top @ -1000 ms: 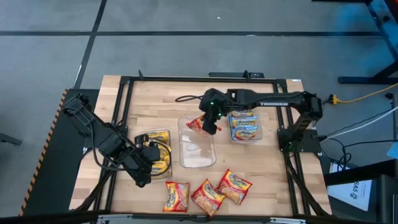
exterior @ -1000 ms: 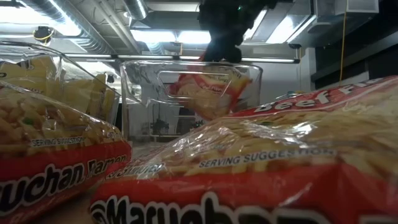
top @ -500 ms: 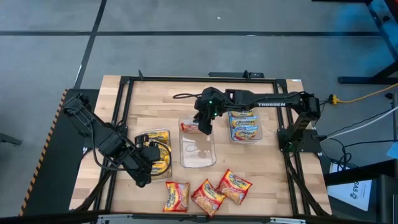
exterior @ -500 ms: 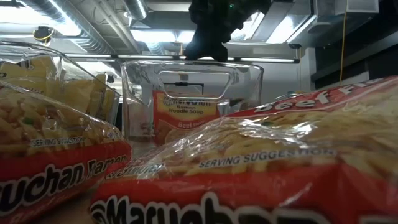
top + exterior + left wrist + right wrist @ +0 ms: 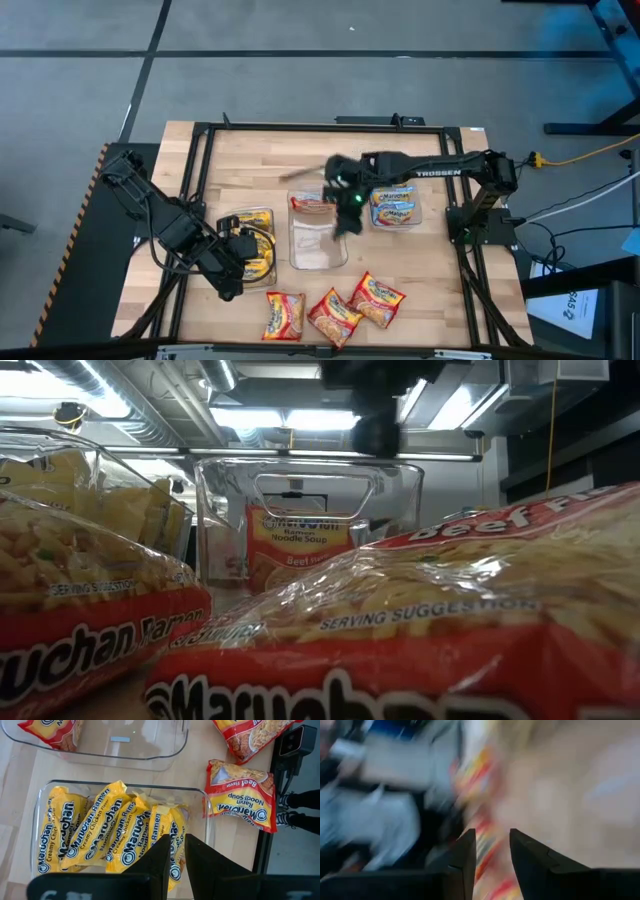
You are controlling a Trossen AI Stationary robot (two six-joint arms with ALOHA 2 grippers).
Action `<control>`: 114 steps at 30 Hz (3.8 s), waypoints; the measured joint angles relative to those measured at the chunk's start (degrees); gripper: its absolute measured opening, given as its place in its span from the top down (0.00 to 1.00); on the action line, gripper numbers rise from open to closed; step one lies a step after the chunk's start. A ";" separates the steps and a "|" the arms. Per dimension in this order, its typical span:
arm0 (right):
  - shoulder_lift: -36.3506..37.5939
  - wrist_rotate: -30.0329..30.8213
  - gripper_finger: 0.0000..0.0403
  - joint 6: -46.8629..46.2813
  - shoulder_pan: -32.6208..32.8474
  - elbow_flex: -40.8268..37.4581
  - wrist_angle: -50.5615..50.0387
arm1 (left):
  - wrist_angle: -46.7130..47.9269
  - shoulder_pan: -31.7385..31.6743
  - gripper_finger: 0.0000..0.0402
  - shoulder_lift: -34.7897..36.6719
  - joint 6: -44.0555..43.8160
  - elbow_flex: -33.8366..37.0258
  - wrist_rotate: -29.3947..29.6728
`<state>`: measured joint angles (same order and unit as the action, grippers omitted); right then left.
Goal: Sort Maruchan noodles
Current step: Put the red noodle pack into the middle transparent bin
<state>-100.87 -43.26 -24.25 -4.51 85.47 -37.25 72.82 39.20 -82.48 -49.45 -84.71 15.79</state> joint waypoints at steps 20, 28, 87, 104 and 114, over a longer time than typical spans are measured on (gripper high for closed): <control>0.25 44.91 0.71 -35.04 32.58 -0.04 -35.24 | -0.02 -0.02 0.87 0.00 0.23 -0.02 3.08; 0.54 45.68 0.71 -61.38 45.64 -0.20 -53.10 | -0.02 -0.02 0.87 0.00 0.39 0.00 3.08; 14.00 61.44 0.71 -99.80 59.19 -45.90 25.04 | -0.42 -0.17 0.87 0.00 0.50 -0.01 3.23; 11.85 60.30 0.71 -99.04 58.77 -45.90 29.98 | -0.42 -0.17 0.87 0.00 0.50 0.00 3.23; 9.06 61.88 0.75 -98.16 57.98 -45.90 34.32 | -0.42 -0.17 0.87 0.00 0.50 0.00 3.23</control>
<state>-91.81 18.62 -122.41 53.47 39.57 -2.93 72.40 39.03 -82.48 -48.95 -84.71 19.02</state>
